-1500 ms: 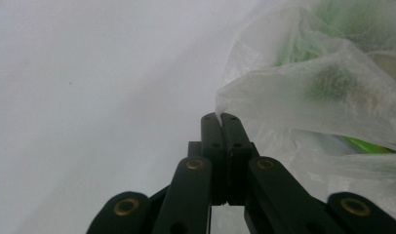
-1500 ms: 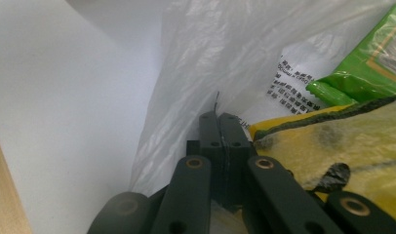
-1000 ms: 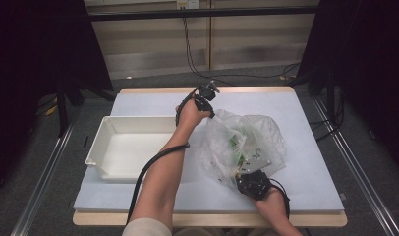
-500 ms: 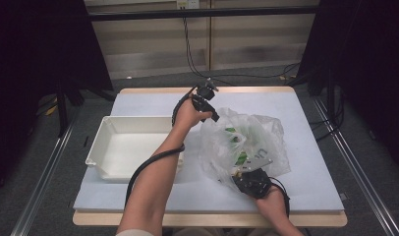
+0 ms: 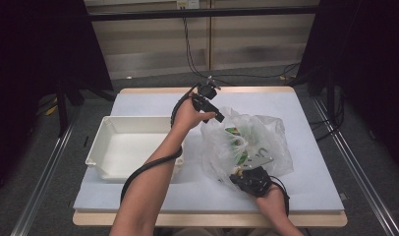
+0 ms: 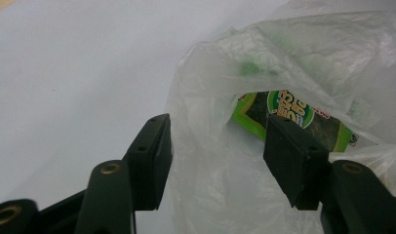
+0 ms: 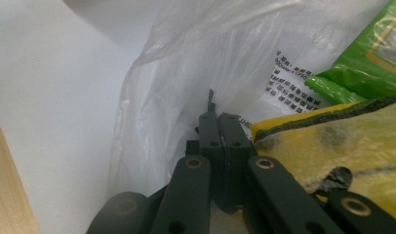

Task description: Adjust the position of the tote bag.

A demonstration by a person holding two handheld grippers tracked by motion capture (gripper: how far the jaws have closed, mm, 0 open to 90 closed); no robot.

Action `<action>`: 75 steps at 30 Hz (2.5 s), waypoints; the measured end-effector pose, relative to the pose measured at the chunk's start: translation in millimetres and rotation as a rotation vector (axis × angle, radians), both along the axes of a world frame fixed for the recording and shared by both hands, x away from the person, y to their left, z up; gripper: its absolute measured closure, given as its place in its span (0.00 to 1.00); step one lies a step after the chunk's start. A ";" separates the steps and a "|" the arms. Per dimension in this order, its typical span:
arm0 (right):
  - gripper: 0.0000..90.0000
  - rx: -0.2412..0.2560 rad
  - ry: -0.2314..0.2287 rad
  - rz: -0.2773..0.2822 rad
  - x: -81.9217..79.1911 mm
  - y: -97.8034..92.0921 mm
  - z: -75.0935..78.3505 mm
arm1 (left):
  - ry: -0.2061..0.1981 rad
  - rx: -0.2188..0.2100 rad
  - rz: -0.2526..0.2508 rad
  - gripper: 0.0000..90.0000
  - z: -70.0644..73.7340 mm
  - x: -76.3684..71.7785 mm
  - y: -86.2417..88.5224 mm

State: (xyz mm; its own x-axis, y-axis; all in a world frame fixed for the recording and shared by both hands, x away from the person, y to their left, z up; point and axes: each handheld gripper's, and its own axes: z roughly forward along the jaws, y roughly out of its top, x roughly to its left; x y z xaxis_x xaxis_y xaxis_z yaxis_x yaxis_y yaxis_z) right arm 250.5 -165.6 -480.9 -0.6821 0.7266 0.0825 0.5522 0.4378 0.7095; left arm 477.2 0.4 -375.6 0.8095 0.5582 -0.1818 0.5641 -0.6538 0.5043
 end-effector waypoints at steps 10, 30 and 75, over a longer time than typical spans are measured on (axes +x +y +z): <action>1.00 -0.003 -0.007 0.003 1.2 0.2 -0.1 | 0.033 -0.012 -0.002 0.53 3.4 -5.5 5.8; 1.00 0.002 -0.002 0.000 1.8 1.6 -0.4 | 0.078 -0.089 -0.130 0.97 -0.1 -42.4 -38.8; 0.72 -0.042 -0.042 -0.172 29.0 -54.1 51.7 | 0.082 -0.030 -0.199 0.92 -63.4 -103.5 -27.9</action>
State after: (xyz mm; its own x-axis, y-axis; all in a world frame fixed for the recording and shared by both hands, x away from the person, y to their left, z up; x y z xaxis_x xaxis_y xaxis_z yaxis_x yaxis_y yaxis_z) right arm 279.4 -219.7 -429.2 -0.5497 0.8350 0.0236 0.5916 0.3692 0.7167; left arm 373.6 -27.5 -438.9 0.8852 0.3822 -0.2653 0.4651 -0.7420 0.4829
